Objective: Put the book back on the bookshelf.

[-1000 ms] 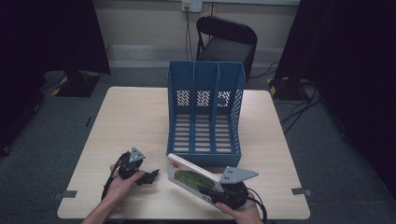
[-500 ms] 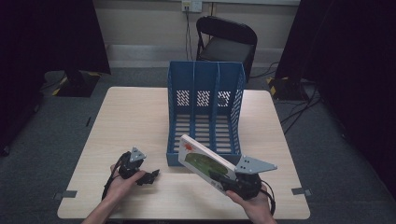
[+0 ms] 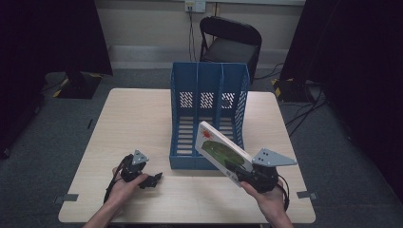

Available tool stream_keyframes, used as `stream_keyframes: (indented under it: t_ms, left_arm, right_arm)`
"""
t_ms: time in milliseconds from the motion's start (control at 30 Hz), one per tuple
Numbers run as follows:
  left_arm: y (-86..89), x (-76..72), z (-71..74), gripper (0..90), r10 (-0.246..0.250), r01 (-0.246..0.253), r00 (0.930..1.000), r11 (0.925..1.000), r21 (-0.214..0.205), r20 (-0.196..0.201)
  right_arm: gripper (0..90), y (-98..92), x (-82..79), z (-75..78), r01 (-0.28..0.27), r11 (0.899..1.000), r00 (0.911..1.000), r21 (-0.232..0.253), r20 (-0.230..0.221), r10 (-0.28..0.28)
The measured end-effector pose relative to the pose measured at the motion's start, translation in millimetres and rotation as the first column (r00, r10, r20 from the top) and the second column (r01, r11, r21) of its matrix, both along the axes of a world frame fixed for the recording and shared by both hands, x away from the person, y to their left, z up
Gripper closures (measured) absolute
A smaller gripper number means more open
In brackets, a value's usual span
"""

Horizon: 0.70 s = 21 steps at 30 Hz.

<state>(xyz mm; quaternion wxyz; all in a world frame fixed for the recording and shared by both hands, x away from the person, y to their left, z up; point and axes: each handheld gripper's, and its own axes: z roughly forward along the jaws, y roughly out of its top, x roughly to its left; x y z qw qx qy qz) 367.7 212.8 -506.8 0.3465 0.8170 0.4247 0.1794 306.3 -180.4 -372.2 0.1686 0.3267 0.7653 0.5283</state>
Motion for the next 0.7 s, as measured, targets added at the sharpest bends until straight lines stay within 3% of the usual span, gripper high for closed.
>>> stream_keyframes:
  t_ms: [333,700]
  left_arm:
    - [0.0,0.0,0.0,2.6,0.000,0.000,1.0000,1.0000,0.000,0.000]
    - [0.0,0.0,0.1,2.6,0.000,0.000,1.0000,1.0000,0.000,0.000]
  right_arm:
    - [76.7,-12.6,14.1,7.0,0.078,0.997,0.9969,0.010,0.015,-0.078]
    - [76.7,-26.0,31.2,15.6,0.202,0.979,0.9789,0.023,0.025,-0.203]
